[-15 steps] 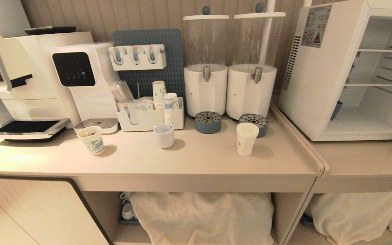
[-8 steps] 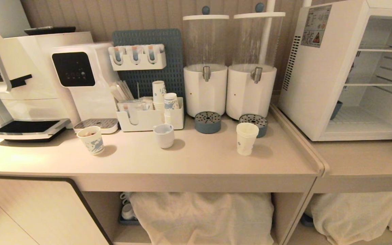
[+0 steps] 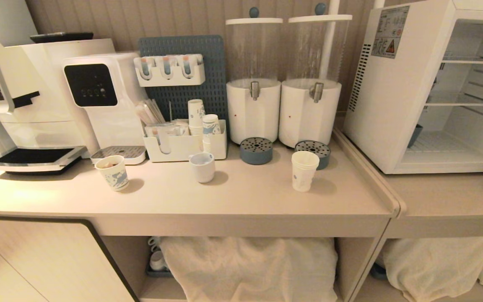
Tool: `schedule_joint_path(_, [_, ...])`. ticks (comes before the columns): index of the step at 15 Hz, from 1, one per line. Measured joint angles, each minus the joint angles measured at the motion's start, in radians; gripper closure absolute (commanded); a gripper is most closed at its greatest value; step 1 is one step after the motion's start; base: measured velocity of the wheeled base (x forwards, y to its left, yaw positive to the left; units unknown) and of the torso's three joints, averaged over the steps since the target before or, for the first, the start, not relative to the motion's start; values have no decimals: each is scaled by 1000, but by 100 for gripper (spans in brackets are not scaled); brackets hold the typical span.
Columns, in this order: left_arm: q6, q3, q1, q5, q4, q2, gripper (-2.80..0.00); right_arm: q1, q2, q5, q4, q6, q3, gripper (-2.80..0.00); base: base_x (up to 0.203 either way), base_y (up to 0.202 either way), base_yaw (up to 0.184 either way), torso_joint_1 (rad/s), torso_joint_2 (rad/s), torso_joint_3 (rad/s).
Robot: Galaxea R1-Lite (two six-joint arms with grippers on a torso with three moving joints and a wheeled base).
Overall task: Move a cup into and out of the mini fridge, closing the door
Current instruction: Put the paper cup in the freezer
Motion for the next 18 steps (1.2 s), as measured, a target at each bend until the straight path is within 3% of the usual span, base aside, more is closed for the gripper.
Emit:
schedule_joint_path(2, [2, 0, 0, 0, 1, 0, 0, -94, -1, 190, 107, 87, 68, 0, 0, 0, 0, 0, 0, 0])
schedule_joint_path(4, [6, 0, 0, 0, 1, 0, 0, -230, -32, 334, 108, 134, 154, 0, 0, 0, 0, 0, 0, 0])
schedule_joint_path(8, [5, 0, 0, 0, 1, 0, 0, -524, -83, 496, -77, 128, 301, 0, 0, 0, 0, 0, 0, 0])
schedule_joint_path(11, [6, 0, 1, 0, 2, 0, 0, -774, -42, 694, -180, 100, 295, 0, 0, 0, 0, 0, 0, 0])
schedule_joint_path(13, [8, 0, 1, 1, 7, 0, 0, -1005, -6, 907, -181, 97, 271, 0, 0, 0, 0, 0, 0, 0])
schedule_joint_path(15, [14, 0, 0, 3, 1, 0, 0, -1184, 26, 1207, -145, 94, 243, 0, 0, 0, 0, 0, 0, 0])
schedule_joint_path(17, [-20, 0, 0, 12, -1, 0, 0, -1248, 53, 1410, -142, 94, 218, 0, 0, 0, 0, 0, 0, 0])
schedule_joint_path(18, [-31, 0, 0, 12, -1, 0, 0, -1260, 60, 1443, -151, 93, 213, 0, 0, 0, 0, 0, 0, 0])
